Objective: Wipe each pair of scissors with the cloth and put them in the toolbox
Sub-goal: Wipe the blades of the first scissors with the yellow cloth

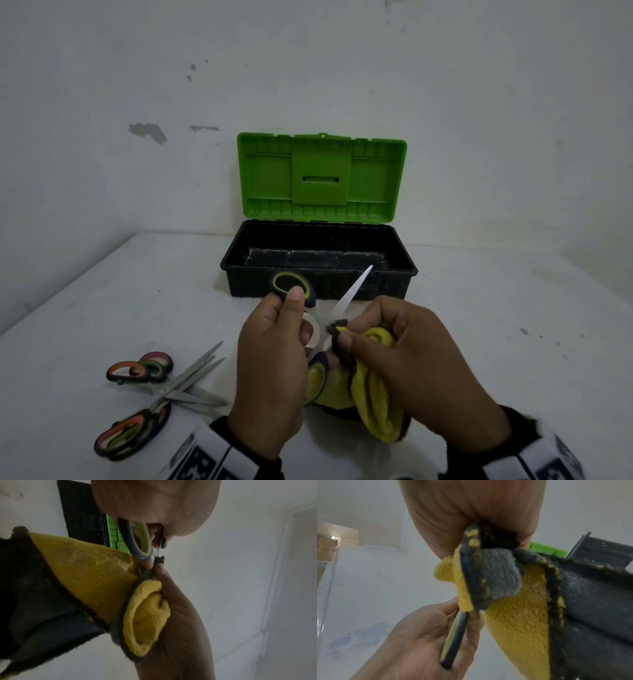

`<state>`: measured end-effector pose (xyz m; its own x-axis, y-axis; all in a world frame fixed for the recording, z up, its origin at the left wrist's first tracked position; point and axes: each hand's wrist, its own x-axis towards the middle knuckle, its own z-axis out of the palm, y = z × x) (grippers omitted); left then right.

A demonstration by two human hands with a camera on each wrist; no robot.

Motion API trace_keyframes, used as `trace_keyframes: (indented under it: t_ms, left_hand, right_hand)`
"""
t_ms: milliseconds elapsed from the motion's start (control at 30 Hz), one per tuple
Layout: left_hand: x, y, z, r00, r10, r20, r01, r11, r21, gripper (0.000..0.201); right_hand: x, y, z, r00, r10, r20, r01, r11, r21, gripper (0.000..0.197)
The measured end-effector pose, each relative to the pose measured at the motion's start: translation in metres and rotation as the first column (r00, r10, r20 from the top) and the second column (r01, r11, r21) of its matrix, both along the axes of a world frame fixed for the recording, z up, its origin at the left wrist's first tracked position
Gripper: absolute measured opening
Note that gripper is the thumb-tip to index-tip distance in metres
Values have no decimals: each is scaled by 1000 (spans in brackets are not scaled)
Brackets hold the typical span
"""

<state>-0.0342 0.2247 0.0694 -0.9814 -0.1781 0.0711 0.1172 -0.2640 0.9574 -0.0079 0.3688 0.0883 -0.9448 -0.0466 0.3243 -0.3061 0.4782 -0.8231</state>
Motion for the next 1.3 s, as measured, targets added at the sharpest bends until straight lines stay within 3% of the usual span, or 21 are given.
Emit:
trace_keyframes:
  t_ms: [100,333,533,733,833,900,967,1067,1167,1300]
  left_hand:
    - [-1,-1,2,1000,30,6,-30,998,57,30]
    - [-3,-1,0,998,60,11,-61,988,140,28]
    - [-11,-8,8,991,132,6,-129,955,269,27]
    - [-11,3,14,993,117,34,-120,903,412,28]
    - [-14,4,13,991,108,78,-132,879,458,28]
    - [-17,5,13,989,114,95,-146,874,464,26]
    - [-19,6,14,987,125,97,-155,880,449,25]
    - [-20,9,15,988,134,83,-156,898,412,23]
    - [-18,11,15,992,104,66,-122,910,395,20]
    - [-12,3,15,999,25,47,-41,931,362,17]
  right_hand:
    - [3,15,1,999,-47,22,47,998,34,15]
    - [6,51,6,992,20,124,-28,998,59,13]
    - [-23,89,-4,978,-107,178,70,977,202,11]
    - [-61,94,-21,959,-158,233,-4,819,574,8]
    - [-67,88,-27,959,-160,235,-39,744,667,6]
    - [-63,80,-27,978,-136,160,-10,731,682,7]
    - [-54,66,-21,994,-72,77,13,807,590,11]
    - [-37,36,-7,995,37,96,-60,964,259,34]
    - [-23,10,0,967,138,214,-132,990,-43,35]
    - [-18,-3,1,960,91,266,-28,972,-233,37]
